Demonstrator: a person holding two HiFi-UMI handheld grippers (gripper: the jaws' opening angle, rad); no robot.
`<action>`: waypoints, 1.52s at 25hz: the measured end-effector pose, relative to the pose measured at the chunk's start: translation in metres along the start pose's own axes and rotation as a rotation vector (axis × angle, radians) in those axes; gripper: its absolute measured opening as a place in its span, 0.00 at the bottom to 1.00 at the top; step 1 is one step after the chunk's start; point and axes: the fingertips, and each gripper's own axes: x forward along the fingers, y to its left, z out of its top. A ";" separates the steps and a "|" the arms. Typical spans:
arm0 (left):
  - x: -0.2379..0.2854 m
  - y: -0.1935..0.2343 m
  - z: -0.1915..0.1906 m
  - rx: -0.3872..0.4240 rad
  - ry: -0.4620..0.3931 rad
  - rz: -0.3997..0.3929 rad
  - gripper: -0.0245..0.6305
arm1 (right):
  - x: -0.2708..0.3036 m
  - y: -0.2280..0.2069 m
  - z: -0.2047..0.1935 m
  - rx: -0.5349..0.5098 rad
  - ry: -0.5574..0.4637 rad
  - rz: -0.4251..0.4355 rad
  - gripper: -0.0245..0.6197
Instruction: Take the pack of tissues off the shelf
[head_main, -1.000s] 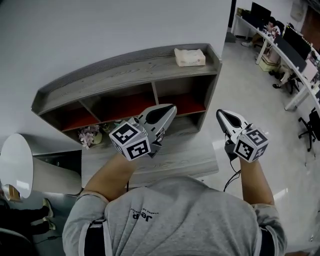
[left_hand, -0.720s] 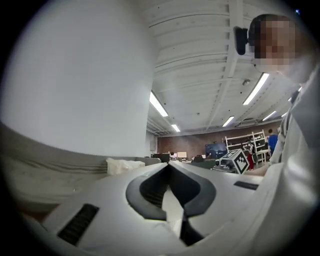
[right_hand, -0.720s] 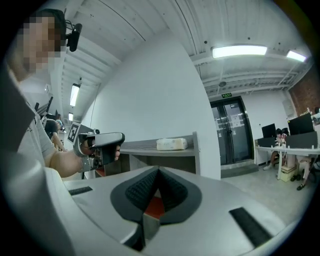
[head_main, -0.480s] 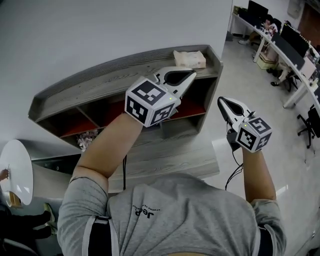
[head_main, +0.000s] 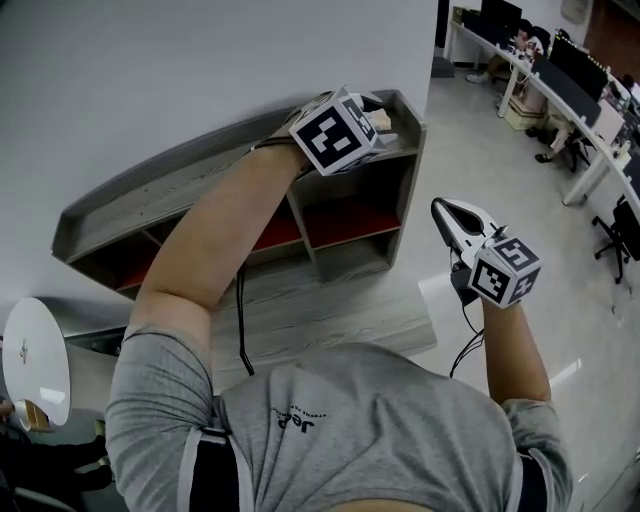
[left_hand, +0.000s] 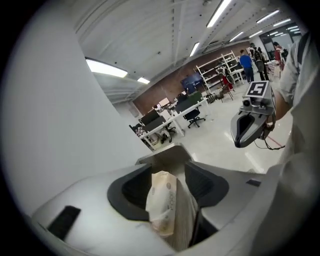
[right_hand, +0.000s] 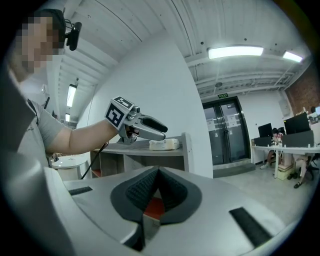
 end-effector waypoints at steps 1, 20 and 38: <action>0.006 0.003 -0.003 -0.012 0.020 -0.014 0.43 | -0.002 -0.003 -0.001 0.002 0.000 -0.007 0.06; 0.045 0.017 -0.030 -0.052 0.146 -0.040 0.25 | -0.005 -0.018 -0.008 0.013 0.012 -0.034 0.06; 0.003 -0.017 0.011 -0.016 0.009 -0.024 0.23 | -0.006 -0.005 0.007 -0.028 0.002 0.021 0.06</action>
